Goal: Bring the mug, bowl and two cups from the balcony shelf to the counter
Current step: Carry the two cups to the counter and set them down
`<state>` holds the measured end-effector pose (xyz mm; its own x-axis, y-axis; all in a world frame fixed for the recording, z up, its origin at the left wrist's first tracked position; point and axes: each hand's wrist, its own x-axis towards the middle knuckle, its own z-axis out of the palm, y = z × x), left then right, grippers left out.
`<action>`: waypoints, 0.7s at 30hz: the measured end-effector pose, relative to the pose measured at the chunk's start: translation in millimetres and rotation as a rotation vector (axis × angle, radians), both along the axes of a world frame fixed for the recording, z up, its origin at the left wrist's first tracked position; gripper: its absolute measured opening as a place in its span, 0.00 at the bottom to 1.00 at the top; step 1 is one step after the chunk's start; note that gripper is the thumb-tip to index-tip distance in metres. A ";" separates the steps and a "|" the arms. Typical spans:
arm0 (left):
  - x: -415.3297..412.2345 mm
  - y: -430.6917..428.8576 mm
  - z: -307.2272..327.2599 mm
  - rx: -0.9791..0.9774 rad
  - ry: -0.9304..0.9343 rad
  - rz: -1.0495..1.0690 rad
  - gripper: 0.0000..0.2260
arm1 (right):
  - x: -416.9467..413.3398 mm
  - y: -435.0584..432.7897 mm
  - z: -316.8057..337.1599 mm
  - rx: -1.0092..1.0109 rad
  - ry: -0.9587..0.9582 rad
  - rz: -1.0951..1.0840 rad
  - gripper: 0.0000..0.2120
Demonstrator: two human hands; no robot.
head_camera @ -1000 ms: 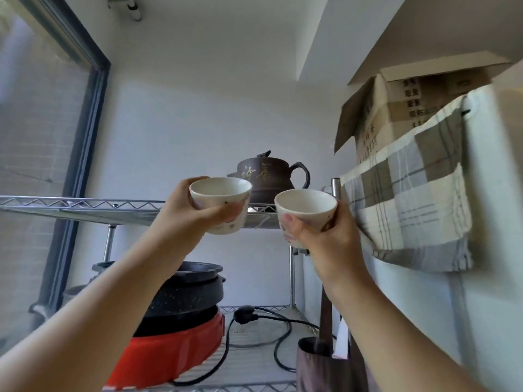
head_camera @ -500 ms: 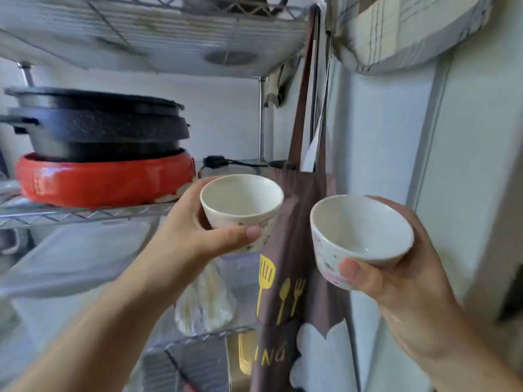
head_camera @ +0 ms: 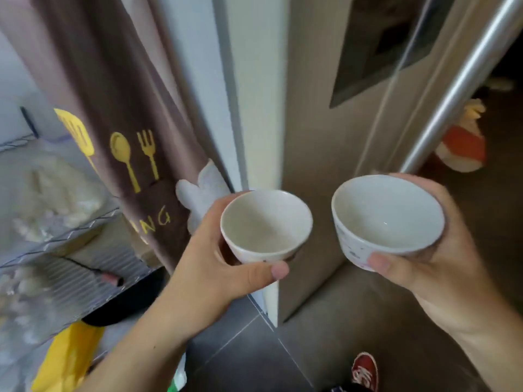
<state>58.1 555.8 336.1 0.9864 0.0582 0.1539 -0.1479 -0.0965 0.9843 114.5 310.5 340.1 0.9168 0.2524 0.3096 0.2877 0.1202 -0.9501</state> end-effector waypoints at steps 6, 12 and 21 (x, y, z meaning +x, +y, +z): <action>54.0 -110.5 -38.1 0.030 0.144 -0.174 0.33 | -5.2 -116.1 -37.6 -0.139 0.157 -0.267 0.40; 120.0 -235.7 -80.2 0.044 0.258 -0.334 0.33 | -5.2 -235.8 -81.9 -0.236 0.362 -0.526 0.39; 190.7 -407.0 -107.6 0.243 0.172 -0.486 0.35 | -7.6 -389.2 -131.6 -0.276 0.499 -0.829 0.40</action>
